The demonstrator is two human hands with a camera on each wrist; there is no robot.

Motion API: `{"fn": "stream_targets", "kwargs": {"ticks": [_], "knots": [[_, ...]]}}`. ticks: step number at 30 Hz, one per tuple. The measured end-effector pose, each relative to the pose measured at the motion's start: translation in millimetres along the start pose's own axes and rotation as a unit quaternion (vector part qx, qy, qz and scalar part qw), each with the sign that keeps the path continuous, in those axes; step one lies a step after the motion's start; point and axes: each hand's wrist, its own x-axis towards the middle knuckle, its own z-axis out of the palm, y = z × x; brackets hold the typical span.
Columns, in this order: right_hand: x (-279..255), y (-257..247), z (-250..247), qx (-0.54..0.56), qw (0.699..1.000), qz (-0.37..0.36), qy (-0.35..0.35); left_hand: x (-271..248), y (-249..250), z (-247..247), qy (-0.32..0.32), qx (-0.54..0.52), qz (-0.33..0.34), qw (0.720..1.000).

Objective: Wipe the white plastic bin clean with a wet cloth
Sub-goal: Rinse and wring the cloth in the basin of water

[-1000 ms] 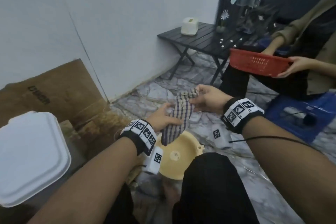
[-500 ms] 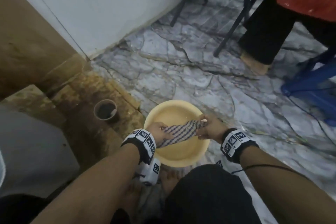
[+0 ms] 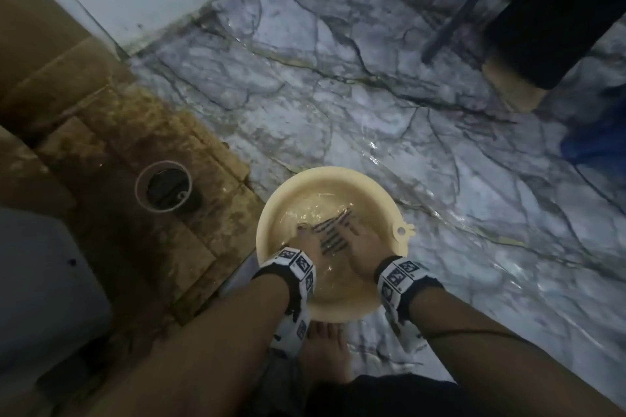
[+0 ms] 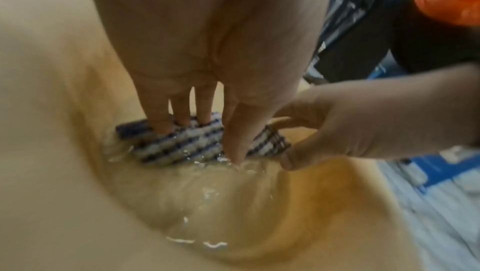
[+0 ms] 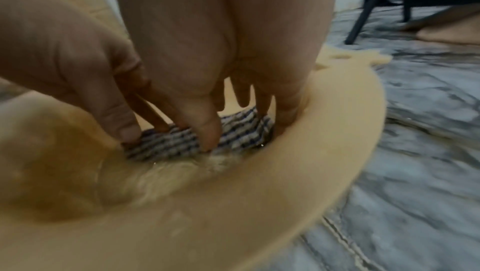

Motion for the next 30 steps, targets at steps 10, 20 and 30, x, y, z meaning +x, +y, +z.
{"fn": "stream_targets", "kwargs": {"ticks": [10, 20, 30], "knots": [[11, 0, 16, -0.138, 0.990, 0.000, -0.002, 11, -5, 39, 0.070, 0.098, -0.074, 0.990], [12, -2, 20, -0.159, 0.985, -0.040, -0.054, 14, -12, 31, 0.023, 0.161, -0.084, 0.983], [7, -1, -6, 0.101, 0.994, -0.031, -0.042, 12, -20, 13, 0.034, 0.135, -0.012, 0.990]]}}
